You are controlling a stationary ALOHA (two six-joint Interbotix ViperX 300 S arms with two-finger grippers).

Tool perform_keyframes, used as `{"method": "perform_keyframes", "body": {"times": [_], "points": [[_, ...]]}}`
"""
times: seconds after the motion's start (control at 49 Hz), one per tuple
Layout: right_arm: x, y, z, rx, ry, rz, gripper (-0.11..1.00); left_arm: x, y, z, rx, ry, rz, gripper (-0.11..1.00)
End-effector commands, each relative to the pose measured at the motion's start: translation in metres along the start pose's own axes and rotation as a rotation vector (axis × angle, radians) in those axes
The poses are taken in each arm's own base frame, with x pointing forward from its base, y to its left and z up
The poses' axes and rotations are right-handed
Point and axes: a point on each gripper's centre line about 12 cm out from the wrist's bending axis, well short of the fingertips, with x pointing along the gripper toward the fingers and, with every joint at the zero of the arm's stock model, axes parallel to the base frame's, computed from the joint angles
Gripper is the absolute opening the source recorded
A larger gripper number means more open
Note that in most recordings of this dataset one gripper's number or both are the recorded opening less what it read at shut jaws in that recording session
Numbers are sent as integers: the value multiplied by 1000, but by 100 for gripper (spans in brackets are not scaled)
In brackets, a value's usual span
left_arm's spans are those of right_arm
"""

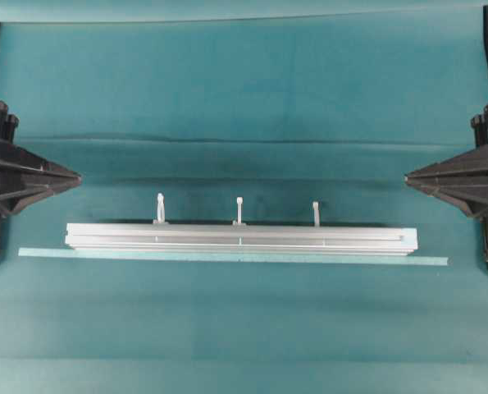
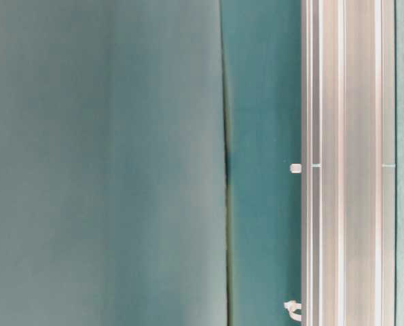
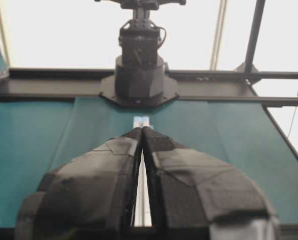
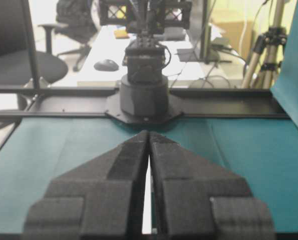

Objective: Lift the large metal rail with both hands.
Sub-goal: 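Move both grippers down over the two ends of the silver rail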

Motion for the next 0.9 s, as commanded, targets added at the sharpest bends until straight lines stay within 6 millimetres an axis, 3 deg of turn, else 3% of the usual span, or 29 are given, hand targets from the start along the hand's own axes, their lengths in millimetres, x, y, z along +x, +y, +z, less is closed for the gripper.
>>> {"method": "perform_keyframes", "body": {"times": [0.0, 0.184, 0.449, 0.878], "points": [[3, -2, -2, 14, 11, -13, 11, 5, 1, 1, -17, 14, 5, 14], [8, -9, -12, 178, 163, -64, 0, 13, 0, 1, -52, 66, 1, -1], [14, -12, -17, 243, 365, -98, 0, 29, -9, -7, -105, 335, -19, -2], [42, -10, -42, 243, 869, -108, 0, 55, -4, -15, -91, 785, 31, -2]]}}
